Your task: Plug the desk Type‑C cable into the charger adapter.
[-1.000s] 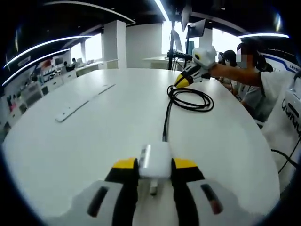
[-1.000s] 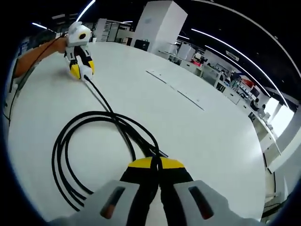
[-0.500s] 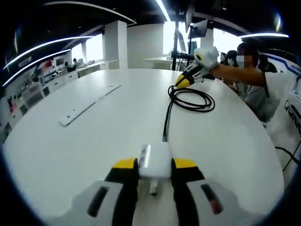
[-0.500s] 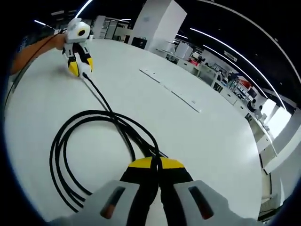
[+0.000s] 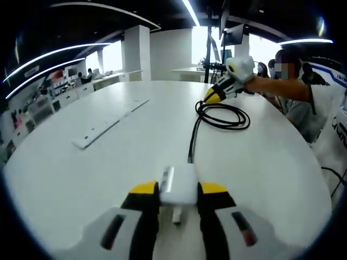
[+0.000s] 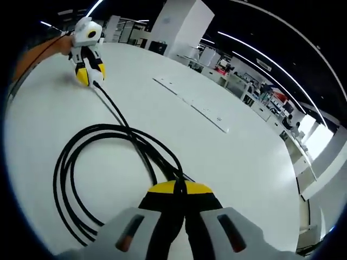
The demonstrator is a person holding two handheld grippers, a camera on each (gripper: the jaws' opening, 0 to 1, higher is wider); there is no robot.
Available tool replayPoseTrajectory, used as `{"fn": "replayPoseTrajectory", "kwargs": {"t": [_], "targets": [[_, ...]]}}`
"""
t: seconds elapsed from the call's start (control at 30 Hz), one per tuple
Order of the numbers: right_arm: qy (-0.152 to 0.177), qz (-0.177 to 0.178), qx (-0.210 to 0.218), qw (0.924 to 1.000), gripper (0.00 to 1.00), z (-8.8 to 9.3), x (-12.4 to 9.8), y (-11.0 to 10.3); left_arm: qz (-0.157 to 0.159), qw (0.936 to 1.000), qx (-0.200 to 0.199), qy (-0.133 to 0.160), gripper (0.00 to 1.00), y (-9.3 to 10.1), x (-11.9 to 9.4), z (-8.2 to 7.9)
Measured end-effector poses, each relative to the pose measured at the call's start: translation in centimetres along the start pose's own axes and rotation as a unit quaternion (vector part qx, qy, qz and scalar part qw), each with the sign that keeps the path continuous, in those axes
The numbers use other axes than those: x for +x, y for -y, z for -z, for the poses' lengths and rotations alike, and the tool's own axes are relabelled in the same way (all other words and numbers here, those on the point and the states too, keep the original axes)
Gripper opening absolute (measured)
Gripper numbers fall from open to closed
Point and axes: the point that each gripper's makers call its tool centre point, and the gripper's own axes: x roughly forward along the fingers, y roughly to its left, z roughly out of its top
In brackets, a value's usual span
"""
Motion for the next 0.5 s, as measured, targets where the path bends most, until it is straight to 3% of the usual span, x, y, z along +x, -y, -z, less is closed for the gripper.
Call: {"fn": "replayPoseTrajectory", "kwargs": {"t": [0.37,0.5], "targets": [[0.02,0.002,0.002,0.9998,0.06,-0.23,0.29,0.04,-0.007,0.9992,-0.025,0.029,0.29,0.6,-0.12,0.08],[0.045,0.008,0.012,0.9989,0.12,-0.8,0.25,0.25,-0.028,0.9967,-0.043,0.063,0.35,-0.28,-0.72,-0.85]]}}
